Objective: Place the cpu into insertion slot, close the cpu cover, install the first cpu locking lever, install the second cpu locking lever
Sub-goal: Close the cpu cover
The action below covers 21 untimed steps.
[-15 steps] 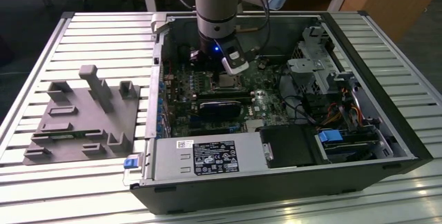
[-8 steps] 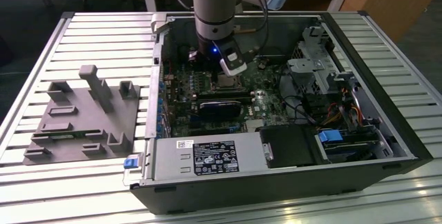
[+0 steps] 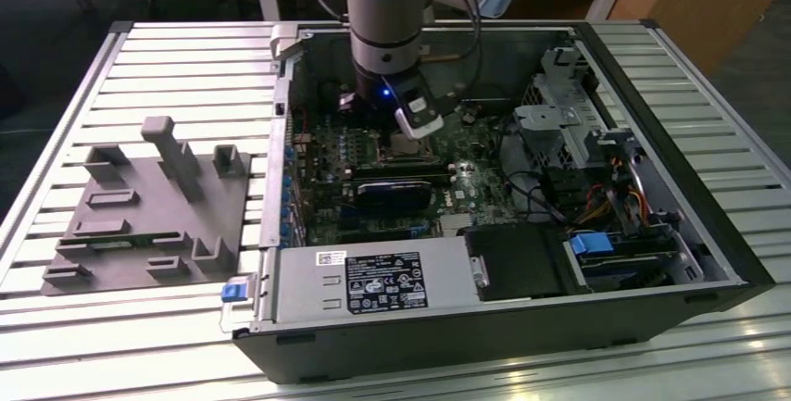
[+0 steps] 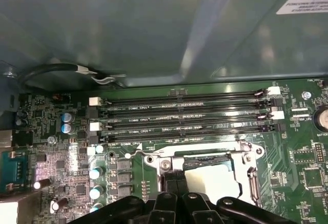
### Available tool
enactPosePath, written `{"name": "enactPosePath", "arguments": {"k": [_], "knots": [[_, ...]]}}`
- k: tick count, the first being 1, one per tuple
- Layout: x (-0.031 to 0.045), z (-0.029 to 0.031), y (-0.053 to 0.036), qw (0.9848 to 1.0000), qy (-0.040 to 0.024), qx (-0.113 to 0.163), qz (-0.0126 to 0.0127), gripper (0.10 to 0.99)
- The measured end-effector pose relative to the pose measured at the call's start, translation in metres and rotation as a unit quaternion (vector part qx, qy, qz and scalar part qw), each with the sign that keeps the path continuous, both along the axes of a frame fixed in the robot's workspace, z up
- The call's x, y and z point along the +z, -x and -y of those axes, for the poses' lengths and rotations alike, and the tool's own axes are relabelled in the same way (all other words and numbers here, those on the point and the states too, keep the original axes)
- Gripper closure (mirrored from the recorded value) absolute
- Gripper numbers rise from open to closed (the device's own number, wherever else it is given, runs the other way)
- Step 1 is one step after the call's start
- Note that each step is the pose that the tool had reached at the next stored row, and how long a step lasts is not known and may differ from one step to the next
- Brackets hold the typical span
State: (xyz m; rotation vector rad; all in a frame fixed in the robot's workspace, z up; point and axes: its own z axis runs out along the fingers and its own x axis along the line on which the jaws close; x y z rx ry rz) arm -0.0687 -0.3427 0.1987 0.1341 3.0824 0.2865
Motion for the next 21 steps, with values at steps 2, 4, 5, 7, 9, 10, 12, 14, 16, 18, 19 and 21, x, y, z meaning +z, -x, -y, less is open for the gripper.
{"name": "enactPosePath", "arguments": {"k": [2,4,5,7,9,10,12,14,16,18,19,21], "knots": [[0.0,0.0003,-0.0018,1.0,0.0,0.0,0.0,0.984],[0.0,0.0005,-0.0031,1.0,-0.0012,0.0,0.0001,0.984],[0.0,0.0005,-0.0033,1.0,-0.0034,0.0,0.0001,0.984],[-0.0001,0.0004,-0.0033,1.0,-0.0061,0.0,0.0001,0.984],[0.0,0.0004,-0.0033,1.0,-0.0061,0.0,0.0001,0.984],[0.0002,0.0005,-0.0034,1.0,-0.0062,0.0,0.0001,0.984],[0.0017,0.0005,-0.0034,1.0,-0.0059,0.0,0.0001,0.984],[0.0034,0.0005,-0.0034,1.0,-0.0052,0.0,0.0,0.984],[0.0035,0.0004,-0.0034,1.0,-0.0054,0.0,0.0001,0.984],[0.0036,0.0005,-0.0029,1.0,-0.0052,0.0,0.0001,0.984],[0.0035,0.0005,-0.0022,1.0,-0.0052,0.0,0.0001,0.984],[0.003,0.0005,-0.0005,1.0,-0.0052,0.0,0.0001,0.984]]}}
